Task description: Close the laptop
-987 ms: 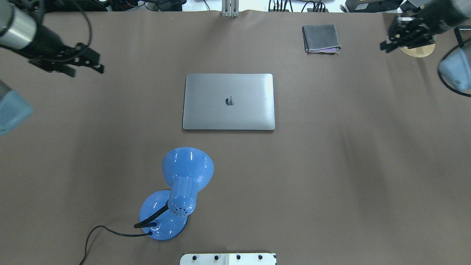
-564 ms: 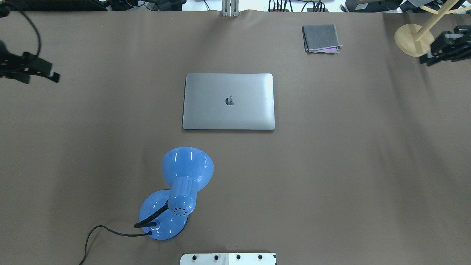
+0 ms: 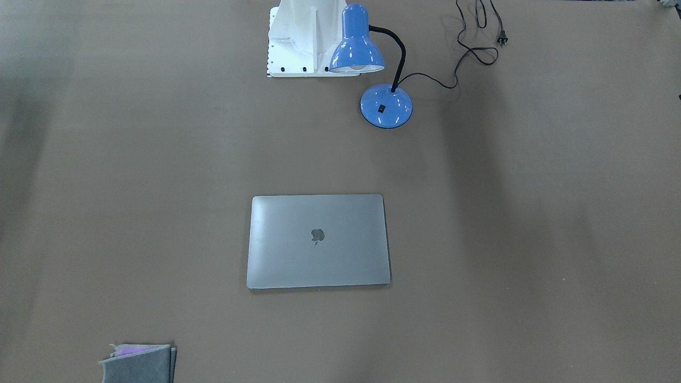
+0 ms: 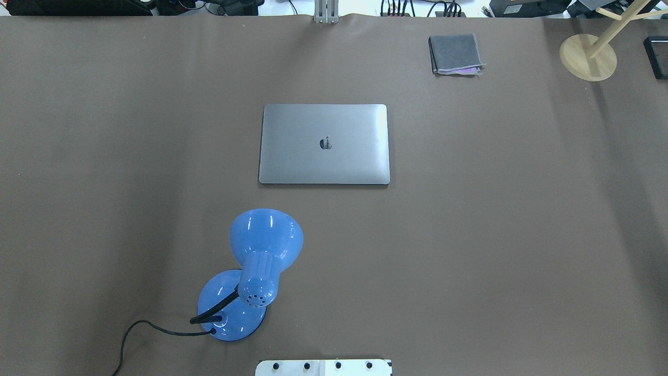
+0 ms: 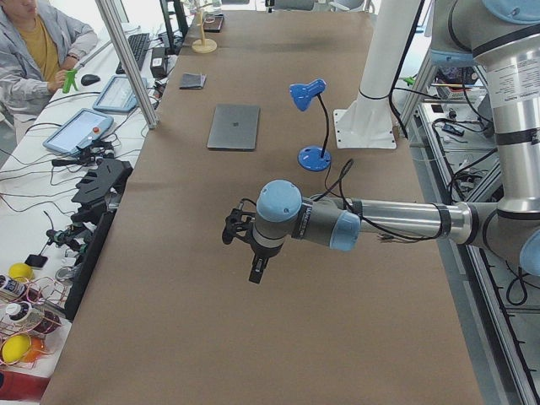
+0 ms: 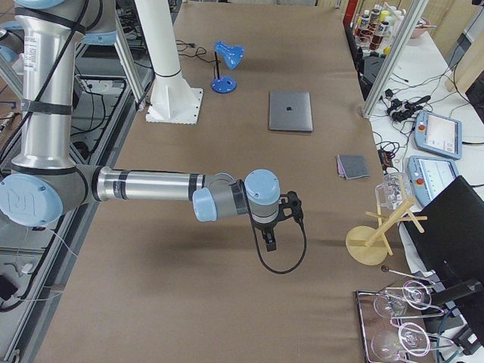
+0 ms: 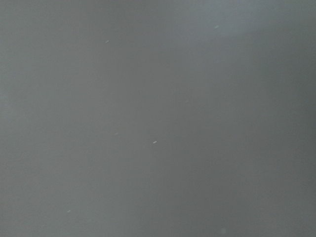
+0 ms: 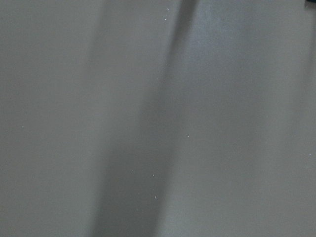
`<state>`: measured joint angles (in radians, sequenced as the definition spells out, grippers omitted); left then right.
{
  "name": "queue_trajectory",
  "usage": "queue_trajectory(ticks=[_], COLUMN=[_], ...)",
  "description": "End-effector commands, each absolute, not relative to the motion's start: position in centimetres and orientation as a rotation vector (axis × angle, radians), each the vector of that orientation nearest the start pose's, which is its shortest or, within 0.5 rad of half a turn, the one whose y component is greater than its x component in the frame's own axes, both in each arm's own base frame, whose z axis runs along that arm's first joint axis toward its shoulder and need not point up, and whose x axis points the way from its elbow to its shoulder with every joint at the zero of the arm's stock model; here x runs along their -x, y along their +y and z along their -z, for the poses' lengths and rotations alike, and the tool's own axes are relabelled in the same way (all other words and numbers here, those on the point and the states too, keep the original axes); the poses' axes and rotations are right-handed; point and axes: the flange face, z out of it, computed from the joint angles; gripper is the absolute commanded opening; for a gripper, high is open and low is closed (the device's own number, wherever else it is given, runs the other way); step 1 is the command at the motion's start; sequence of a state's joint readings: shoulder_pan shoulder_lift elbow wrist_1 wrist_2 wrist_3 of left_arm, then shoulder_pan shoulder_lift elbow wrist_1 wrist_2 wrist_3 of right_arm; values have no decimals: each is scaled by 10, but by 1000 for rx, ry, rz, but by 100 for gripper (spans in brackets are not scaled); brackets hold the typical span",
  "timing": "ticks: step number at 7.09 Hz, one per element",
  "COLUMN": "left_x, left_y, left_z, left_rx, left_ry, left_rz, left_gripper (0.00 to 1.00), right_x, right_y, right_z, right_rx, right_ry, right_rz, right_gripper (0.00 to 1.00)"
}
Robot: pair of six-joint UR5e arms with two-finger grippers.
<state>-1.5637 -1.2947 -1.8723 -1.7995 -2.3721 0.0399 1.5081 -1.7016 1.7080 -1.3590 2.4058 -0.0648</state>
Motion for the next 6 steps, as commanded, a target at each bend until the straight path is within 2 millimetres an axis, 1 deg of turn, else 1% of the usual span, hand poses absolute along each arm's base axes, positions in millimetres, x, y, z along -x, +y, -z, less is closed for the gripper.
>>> queue_trajectory(ticks=[1, 2, 4, 5, 6], left_x=[65, 65, 65, 65, 69], left_y=[-382, -382, -383, -382, -377], left_z=[-617, -616, -613, -607, -605], left_rx=[-199, -193, -164, -139, -142], left_ry=[766, 766, 780, 782, 782], left_rz=[-119, -116, -104, -93, -81], left_gripper=[97, 97, 97, 97, 97], right_x=[-26, -23, -17, -15, -5], right_y=[-452, -452, -460, -468, -471], right_z=[-622, -621, -612, -598, -589], right_rx=[-195, -193, -161, -161, -141], right_ry=[-809, -816, -826, -827, -829], right_rz=[230, 236, 234, 237, 252], right_gripper=[100, 100, 100, 100, 100])
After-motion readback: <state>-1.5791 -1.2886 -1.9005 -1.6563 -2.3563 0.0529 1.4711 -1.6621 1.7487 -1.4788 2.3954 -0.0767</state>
